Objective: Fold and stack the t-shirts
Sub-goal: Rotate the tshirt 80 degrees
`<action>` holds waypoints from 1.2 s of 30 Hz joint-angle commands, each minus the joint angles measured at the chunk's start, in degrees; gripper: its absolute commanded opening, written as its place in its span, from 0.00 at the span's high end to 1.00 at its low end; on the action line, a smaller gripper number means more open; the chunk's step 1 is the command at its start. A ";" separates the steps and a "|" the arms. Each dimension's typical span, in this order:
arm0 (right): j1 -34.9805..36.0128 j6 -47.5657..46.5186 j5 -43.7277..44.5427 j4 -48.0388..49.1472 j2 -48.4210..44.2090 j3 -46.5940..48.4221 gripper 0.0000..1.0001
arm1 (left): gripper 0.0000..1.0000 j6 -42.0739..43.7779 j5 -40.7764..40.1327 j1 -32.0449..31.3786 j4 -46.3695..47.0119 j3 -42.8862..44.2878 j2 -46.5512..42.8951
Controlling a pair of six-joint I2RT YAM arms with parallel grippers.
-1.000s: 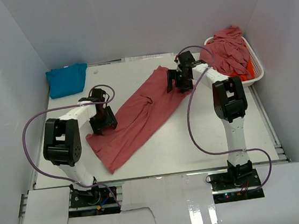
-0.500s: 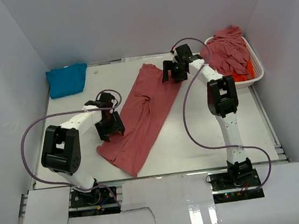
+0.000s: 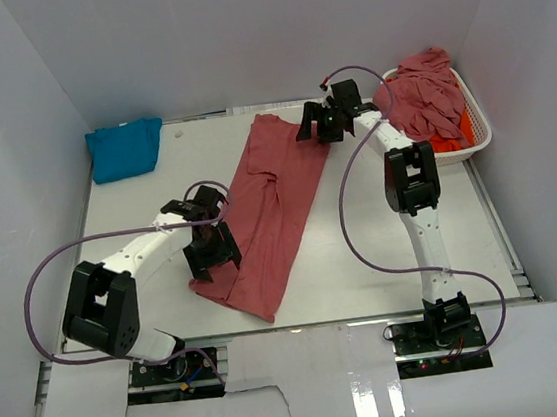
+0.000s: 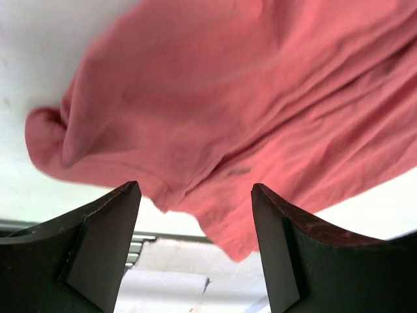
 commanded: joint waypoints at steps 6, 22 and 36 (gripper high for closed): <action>-3.09 5.05 -2.87 8.48 1.71 1.05 0.07 | 0.20 -5.38 3.61 -3.59 -3.27 -4.65 -6.74; -4.24 0.83 -4.20 3.84 -34.47 -23.27 0.03 | 0.12 6.10 -2.02 11.48 -4.15 18.80 -0.43; -3.98 9.01 -7.36 3.39 -44.79 -51.77 0.03 | 0.13 6.75 1.68 16.53 7.63 8.26 4.42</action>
